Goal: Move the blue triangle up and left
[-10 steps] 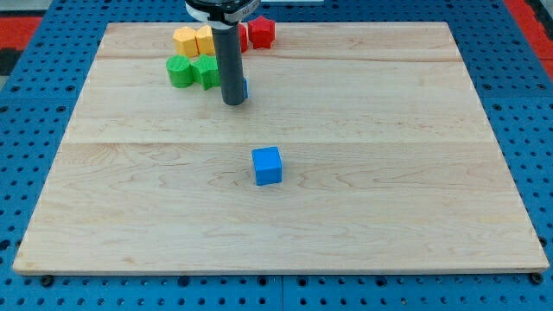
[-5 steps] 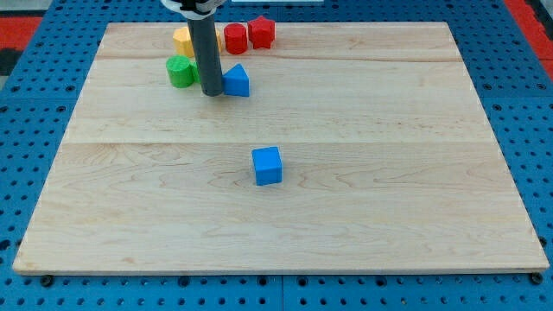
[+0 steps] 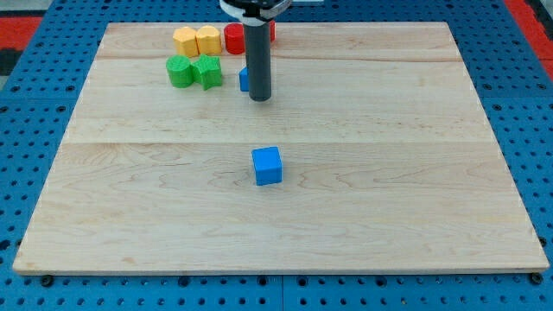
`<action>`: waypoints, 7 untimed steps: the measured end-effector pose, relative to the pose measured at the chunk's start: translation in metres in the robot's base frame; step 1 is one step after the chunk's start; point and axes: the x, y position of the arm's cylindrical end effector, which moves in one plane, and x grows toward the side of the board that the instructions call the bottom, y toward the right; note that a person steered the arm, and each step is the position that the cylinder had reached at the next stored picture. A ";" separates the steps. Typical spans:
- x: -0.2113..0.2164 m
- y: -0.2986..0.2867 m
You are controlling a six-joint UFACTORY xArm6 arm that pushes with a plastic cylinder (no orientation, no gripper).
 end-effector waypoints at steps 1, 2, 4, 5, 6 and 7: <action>-0.012 0.002; -0.012 0.004; -0.030 0.047; -0.041 0.047; -0.041 0.042; -0.041 0.030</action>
